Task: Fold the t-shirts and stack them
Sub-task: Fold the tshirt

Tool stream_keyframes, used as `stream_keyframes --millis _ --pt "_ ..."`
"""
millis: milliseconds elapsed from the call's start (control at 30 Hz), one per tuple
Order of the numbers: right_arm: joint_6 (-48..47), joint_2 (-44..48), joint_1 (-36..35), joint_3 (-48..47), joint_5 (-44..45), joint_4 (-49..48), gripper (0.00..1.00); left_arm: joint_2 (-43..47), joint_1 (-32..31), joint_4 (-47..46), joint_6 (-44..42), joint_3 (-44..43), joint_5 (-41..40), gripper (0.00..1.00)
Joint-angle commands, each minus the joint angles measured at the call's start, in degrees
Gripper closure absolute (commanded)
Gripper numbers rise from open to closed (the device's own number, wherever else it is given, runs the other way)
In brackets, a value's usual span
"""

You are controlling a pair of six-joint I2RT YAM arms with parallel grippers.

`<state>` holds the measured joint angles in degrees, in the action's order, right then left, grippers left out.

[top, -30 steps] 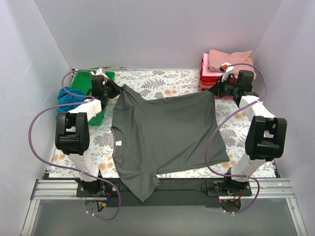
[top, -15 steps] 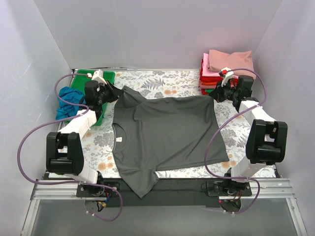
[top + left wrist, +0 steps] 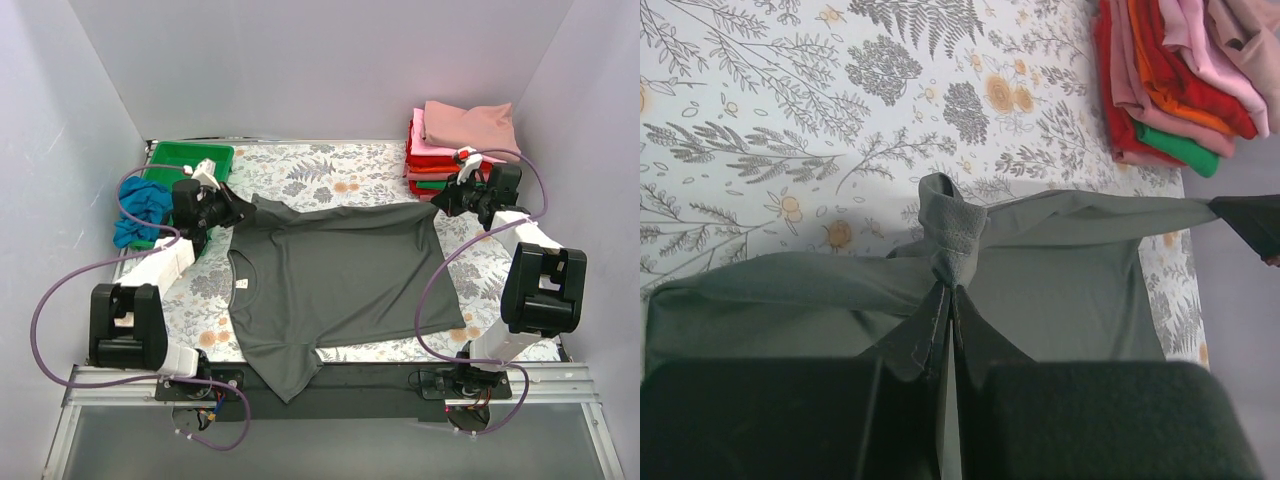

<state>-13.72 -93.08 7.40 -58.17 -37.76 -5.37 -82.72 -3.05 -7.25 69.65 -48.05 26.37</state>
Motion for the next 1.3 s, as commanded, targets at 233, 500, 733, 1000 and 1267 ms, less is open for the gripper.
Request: stream_keyframes --millis 233,500,733,1000,1267 --pt "0.2 2.1 1.0 2.2 -2.6 -2.6 0.99 13.5 0.5 3.8 0.0 6.8 3.3 1.0" --pt "-0.3 1.8 1.0 3.2 -2.1 -3.0 0.99 17.8 0.5 8.7 0.5 9.7 4.5 1.0" --pt "-0.3 1.4 1.1 3.6 -1.6 -3.1 0.99 18.4 0.3 9.6 1.4 11.8 5.7 1.0" --pt "-0.7 1.1 1.1 4.2 0.1 -3.0 0.99 18.7 -0.4 10.2 1.6 13.9 5.6 1.0" --pt "-1.6 -0.3 1.1 4.3 1.7 -2.9 0.99 17.9 -1.7 10.2 1.9 14.1 5.7 1.0"
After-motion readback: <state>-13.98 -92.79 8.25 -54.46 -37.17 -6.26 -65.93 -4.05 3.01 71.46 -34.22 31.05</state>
